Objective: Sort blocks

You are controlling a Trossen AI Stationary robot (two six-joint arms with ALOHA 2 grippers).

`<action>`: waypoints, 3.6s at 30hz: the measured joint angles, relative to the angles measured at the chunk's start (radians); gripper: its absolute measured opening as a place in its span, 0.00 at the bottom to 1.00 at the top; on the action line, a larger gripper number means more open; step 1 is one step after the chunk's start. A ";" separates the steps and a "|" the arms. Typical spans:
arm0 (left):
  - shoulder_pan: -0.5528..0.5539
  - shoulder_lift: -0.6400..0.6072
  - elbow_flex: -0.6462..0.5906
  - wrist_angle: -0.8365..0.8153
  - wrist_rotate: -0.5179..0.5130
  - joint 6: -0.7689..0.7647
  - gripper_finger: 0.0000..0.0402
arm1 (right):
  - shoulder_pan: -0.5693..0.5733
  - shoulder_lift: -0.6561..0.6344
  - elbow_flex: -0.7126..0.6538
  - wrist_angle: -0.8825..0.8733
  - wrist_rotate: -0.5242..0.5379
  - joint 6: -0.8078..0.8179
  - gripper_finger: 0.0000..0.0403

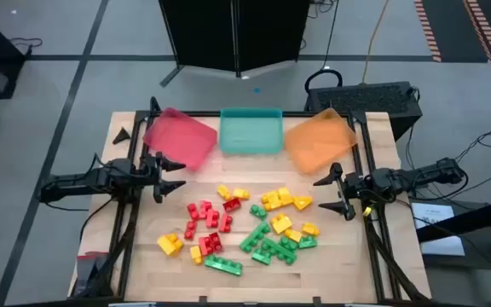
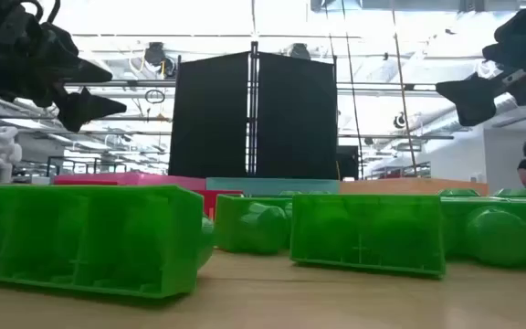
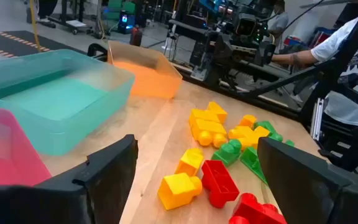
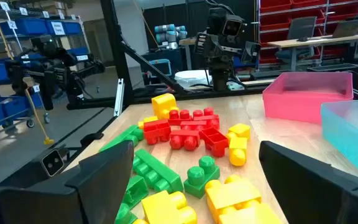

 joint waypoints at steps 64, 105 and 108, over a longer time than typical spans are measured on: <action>0.000 0.000 0.000 0.000 0.000 0.001 0.83 | 0.000 0.000 0.000 0.002 0.000 0.000 0.85; 0.000 0.003 -0.001 0.326 -0.186 -0.080 0.83 | 0.000 0.000 0.000 0.121 0.180 0.466 0.85; 0.000 0.003 -0.001 0.412 -0.191 -0.080 0.83 | 0.000 0.000 0.000 0.152 0.185 0.474 0.85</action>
